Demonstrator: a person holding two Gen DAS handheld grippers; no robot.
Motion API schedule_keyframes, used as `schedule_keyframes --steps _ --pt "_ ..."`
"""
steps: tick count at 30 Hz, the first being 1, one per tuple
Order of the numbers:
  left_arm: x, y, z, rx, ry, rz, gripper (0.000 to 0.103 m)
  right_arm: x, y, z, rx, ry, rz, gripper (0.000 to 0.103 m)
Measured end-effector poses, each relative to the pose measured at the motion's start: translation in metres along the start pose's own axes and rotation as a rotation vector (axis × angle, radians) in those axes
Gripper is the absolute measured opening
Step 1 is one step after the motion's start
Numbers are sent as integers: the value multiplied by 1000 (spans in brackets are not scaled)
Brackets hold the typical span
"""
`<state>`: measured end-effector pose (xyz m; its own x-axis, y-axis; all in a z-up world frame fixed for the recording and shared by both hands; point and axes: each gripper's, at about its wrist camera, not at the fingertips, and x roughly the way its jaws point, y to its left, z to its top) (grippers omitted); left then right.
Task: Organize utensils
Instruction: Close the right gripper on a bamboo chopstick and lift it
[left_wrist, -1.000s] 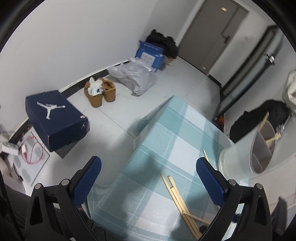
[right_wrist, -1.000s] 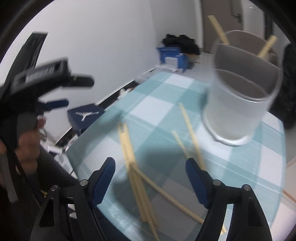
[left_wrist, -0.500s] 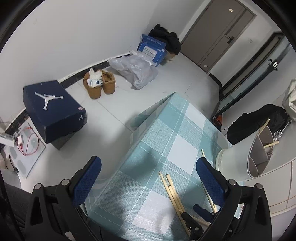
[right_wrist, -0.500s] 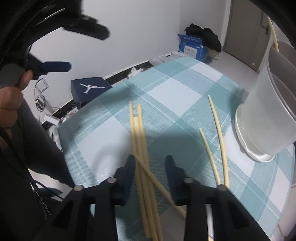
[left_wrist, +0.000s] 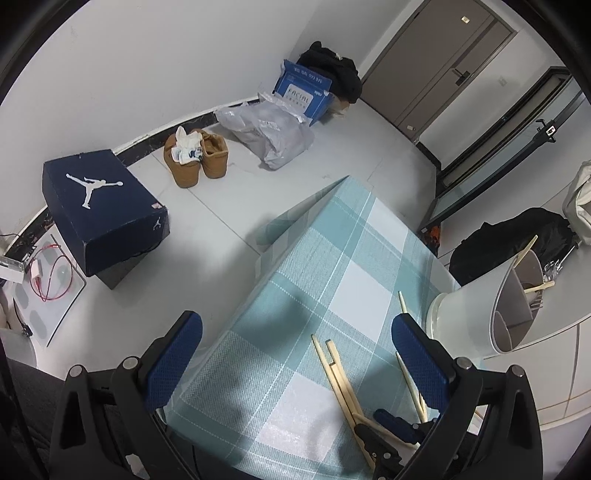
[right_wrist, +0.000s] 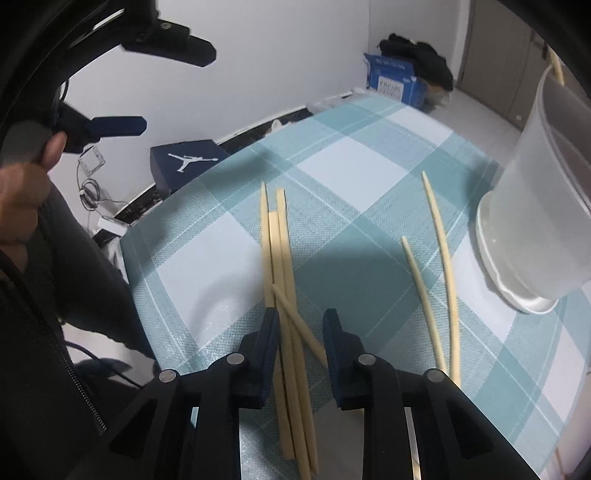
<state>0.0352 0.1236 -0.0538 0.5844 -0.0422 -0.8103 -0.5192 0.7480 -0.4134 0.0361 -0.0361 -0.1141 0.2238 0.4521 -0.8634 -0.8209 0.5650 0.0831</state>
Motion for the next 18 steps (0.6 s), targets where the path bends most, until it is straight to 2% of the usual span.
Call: schedule_keyframes --steps 2,4,7,12,18 --pt "0 0 0 0 0 3 101 1 -2 3 0 12 20 19" --pt "1 2 0 -3 4 5 101 2 -4 6 9 18 38 10" --pt "1 3 -1 -11 8 8 101 2 -11 7 41 8 36 5" --pt "3 -1 -4 18 7 21 101 -3 -18 6 91 -16 7 4" --pt "4 -9 -10 40 15 24 101 -31 -26 5 150 -123 6 4"
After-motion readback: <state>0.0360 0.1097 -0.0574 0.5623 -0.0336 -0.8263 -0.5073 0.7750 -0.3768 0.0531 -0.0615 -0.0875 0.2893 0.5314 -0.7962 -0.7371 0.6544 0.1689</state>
